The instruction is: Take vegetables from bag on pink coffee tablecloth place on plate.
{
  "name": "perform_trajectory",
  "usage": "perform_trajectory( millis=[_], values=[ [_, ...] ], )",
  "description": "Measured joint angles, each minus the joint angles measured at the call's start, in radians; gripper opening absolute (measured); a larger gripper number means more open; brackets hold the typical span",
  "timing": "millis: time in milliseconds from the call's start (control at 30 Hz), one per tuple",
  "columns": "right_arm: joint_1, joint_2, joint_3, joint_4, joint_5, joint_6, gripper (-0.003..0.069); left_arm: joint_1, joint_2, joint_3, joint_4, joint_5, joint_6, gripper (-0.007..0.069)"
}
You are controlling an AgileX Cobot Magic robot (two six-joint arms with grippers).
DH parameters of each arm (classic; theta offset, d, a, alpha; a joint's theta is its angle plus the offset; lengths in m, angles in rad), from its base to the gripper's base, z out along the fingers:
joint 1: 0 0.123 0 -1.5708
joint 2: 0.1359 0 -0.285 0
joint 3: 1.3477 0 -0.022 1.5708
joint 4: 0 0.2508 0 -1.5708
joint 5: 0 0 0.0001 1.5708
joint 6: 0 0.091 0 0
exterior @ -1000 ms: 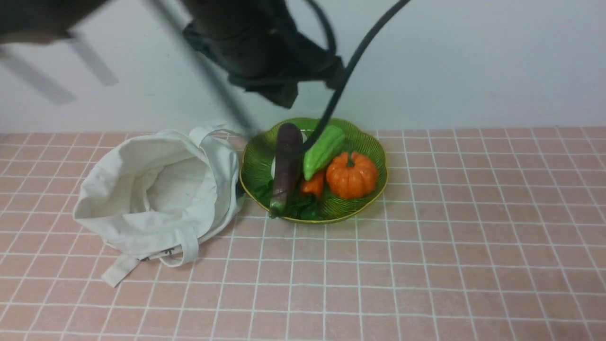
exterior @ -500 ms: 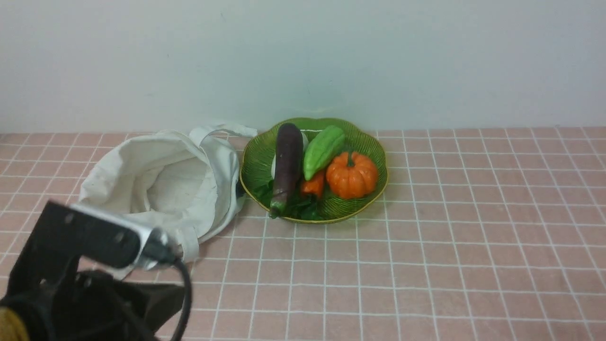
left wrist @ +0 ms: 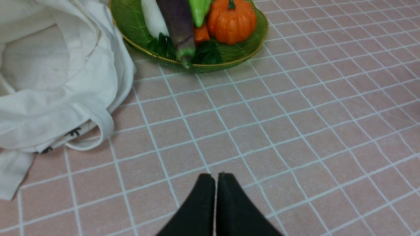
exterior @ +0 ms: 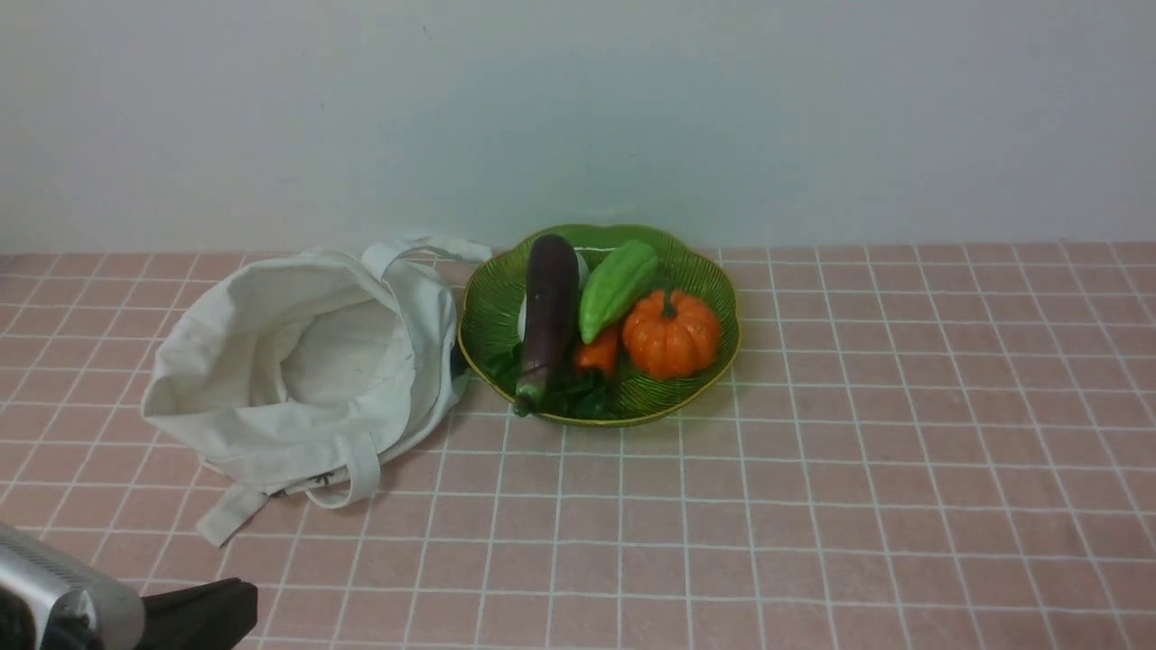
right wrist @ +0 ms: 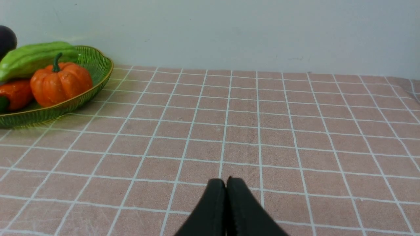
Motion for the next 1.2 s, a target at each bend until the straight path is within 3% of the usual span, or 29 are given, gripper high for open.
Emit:
perform_trajectory(
  millis=[200, 367, 533, 700, 900, 1200],
  values=[
    [0.000, 0.000, 0.000, 0.000, 0.000, 0.000, -0.0015, 0.002, -0.007, 0.006, -0.001, 0.001, 0.012, -0.0005],
    [0.000, 0.000, 0.000, 0.000, 0.000, 0.000, -0.0015, 0.085, -0.063, 0.070, -0.013, -0.004, 0.150, -0.0005],
    [0.000, 0.000, 0.000, 0.000, 0.000, 0.000, -0.0015, 0.319, -0.224, 0.258, -0.119, -0.109, 0.349, -0.0005],
    [0.000, 0.000, 0.000, 0.000, 0.000, 0.000, -0.0015, 0.477, -0.388, 0.355, -0.136, -0.134, 0.427, -0.0005],
    [0.000, 0.000, 0.000, 0.000, 0.000, 0.000, -0.0015, 0.596, -0.457, 0.356, -0.132, -0.105, 0.440, -0.0005],
    [0.000, 0.000, 0.000, 0.000, 0.000, 0.000, -0.0015, 0.630, -0.457, 0.358, -0.132, -0.067, 0.441, -0.0005]
  ],
)
